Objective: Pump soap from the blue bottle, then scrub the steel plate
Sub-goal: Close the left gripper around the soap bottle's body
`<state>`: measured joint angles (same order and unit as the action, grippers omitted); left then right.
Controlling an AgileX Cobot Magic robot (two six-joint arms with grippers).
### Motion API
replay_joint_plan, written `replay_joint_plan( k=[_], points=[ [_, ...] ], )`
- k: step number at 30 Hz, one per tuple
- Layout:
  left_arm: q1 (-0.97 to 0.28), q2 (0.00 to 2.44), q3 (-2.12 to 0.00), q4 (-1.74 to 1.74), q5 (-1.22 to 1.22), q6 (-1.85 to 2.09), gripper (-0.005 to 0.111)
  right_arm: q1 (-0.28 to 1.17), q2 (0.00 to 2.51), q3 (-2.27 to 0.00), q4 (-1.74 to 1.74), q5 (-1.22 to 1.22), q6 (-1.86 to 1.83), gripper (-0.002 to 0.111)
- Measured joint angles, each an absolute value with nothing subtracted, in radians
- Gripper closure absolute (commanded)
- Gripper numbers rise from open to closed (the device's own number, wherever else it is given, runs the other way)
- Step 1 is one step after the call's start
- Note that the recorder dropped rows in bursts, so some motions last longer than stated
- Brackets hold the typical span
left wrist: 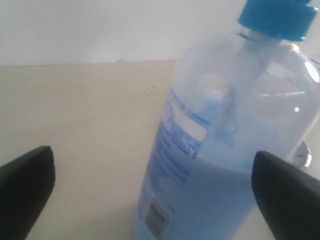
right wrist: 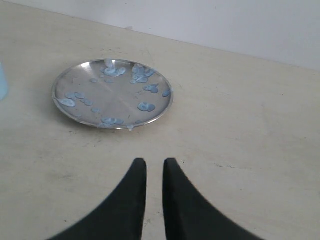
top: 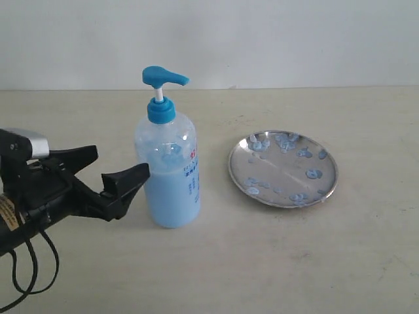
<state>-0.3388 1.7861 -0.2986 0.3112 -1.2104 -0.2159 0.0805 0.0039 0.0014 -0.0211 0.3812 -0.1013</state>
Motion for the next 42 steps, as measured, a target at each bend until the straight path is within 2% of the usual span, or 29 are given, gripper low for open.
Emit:
replay_joint_plan(
  k=[8, 17, 37, 39, 42],
  points=[
    [-0.339, 1.788, -0.303, 0.582, -1.21, -0.218, -0.002, 0.081, 0.004, 0.001, -0.021, 0.381, -0.101, 0.106],
    [-0.339, 1.865, -0.437, 0.502, -1.21, -0.218, -0.002, 0.081, 0.004, 0.001, -0.021, 0.381, -0.101, 0.106],
    [-0.344, 2.071, -0.689, 0.587, -1.21, -0.291, -0.002, 0.081, 0.004, 0.001, -0.021, 0.381, -0.101, 0.106],
    [-0.344, 2.082, -0.698, 0.589, -1.212, -0.318, 0.003, 0.081, 0.004, 0.001, -0.021, 0.381, -0.101, 0.106],
    [-0.344, 2.098, -0.7, 0.583, -1.215, -0.335, 0.024, 0.081, 0.004, 0.001, -0.021, 0.381, -0.101, 0.106]
  ],
)
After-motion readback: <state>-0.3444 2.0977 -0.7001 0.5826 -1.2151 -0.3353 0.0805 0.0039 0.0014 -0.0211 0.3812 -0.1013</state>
